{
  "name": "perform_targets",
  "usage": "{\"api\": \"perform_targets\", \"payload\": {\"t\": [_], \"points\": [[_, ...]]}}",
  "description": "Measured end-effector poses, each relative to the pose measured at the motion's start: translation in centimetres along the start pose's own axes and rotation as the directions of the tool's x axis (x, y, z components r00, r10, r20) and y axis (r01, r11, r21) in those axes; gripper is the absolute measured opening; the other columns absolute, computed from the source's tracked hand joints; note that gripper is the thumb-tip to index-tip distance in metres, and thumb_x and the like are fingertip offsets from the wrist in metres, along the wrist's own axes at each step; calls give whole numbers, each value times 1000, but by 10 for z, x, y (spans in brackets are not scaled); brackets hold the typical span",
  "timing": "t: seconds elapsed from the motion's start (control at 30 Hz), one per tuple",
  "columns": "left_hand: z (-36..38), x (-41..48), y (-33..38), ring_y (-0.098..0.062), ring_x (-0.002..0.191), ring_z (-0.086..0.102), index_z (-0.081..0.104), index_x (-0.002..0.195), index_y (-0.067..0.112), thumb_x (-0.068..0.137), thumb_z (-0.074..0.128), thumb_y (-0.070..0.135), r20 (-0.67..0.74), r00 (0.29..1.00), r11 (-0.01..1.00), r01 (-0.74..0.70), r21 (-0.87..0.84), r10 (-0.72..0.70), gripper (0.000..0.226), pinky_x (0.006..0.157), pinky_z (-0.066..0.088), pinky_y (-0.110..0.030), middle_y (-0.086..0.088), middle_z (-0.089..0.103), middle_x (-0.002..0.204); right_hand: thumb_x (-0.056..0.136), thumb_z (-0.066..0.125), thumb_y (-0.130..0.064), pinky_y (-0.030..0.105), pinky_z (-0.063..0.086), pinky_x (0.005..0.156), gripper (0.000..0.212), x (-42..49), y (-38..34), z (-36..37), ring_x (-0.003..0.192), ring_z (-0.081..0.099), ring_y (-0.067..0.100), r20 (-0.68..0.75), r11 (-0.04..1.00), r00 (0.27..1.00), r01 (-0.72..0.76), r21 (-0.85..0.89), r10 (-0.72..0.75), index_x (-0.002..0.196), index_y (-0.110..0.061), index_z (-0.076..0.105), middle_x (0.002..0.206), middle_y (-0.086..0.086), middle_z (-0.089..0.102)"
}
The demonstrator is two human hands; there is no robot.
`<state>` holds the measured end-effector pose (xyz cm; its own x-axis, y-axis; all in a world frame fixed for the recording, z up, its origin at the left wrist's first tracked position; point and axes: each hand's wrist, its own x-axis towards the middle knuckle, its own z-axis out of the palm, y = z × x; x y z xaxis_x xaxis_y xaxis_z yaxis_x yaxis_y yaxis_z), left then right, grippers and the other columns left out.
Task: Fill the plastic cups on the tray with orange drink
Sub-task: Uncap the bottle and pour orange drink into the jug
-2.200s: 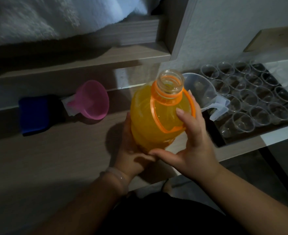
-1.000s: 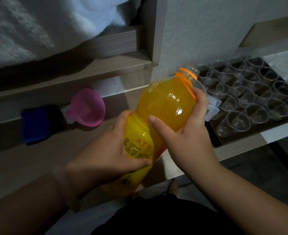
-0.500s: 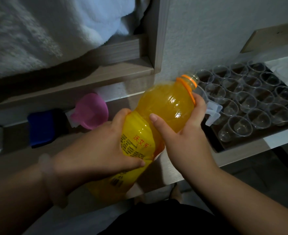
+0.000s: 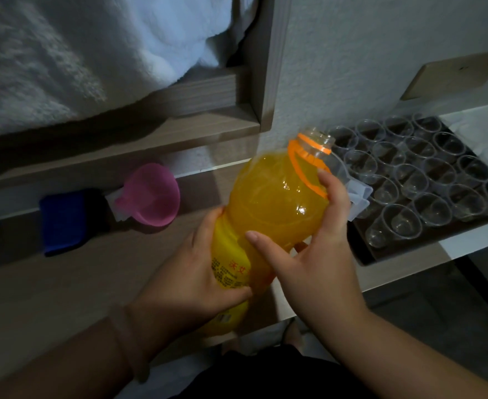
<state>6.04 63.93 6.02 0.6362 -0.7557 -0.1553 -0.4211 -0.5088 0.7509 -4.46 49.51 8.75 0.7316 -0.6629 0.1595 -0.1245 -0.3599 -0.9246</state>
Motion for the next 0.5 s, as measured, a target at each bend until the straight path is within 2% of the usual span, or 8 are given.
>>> {"api": "perform_targets", "payload": {"t": [0.13, 0.2, 0.27, 0.33, 0.37, 0.43, 0.5], "points": [[14, 0, -4, -7, 121, 47, 3, 126, 66, 49, 77, 45, -81, 997, 998, -22, -52, 18, 108, 95, 38, -19, 6, 42, 138, 63, 78, -53, 47, 47, 99, 96, -1, 2, -2, 133, 39, 14, 8, 989, 990, 139, -57, -139, 138, -53, 17, 139, -24, 26], [22, 0, -6, -9, 125, 46, -9, 119, 71, 52, 81, 37, -129, 991, 996, -40, -76, 30, 118, 99, 38, -22, 3, 41, 142, 64, 77, -51, 44, 48, 99, 96, -3, 2, -4, 132, 38, 10, 25, 975, 979, 203, -88, -202, 139, -51, 16, 140, -17, 26], [31, 2, -10, -10, 126, 47, -11, 116, 77, 53, 85, 39, -167, 986, 992, -44, -118, 24, 121, 103, 42, -31, 3, 42, 142, 66, 74, -51, 34, 44, 104, 93, -3, 1, -5, 131, 35, 5, 35, 956, 966, 258, -142, -256, 138, -46, 16, 144, -3, 26], [39, 5, -13, -7, 125, 48, -1, 127, 71, 52, 86, 51, -215, 976, 980, -54, -191, 12, 116, 102, 45, -37, 8, 44, 141, 67, 72, -51, 17, 34, 107, 91, -3, 2, -5, 128, 32, 3, 44, 927, 951, 307, -213, -305, 139, -38, 18, 144, 12, 29], [45, 6, -15, -5, 125, 48, 4, 133, 64, 53, 85, 56, -234, 972, 972, -66, -225, 12, 114, 102, 46, -38, 11, 45, 140, 67, 73, -50, 13, 30, 106, 91, -3, 4, -5, 128, 32, 5, 56, 912, 942, 334, -238, -331, 139, -34, 20, 143, 17, 30], [53, 8, -16, -5, 126, 48, 11, 141, 50, 57, 83, 57, -244, 970, 955, -60, -289, -13, 111, 102, 45, -38, 17, 43, 140, 66, 78, -46, 14, 32, 105, 92, -4, 7, -3, 129, 34, 14, 73, 897, 932, 361, -256, -355, 137, -32, 21, 142, 22, 30], [66, 11, -28, -13, 129, 47, 12, 145, 36, 61, 81, 59, -253, 966, 938, -50, -342, -41, 111, 104, 43, -44, 9, 42, 143, 64, 85, -40, 20, 36, 102, 98, -6, 13, -2, 129, 36, 23, 88, 887, 928, 373, -272, -363, 137, -35, 19, 143, 25, 29]]}}
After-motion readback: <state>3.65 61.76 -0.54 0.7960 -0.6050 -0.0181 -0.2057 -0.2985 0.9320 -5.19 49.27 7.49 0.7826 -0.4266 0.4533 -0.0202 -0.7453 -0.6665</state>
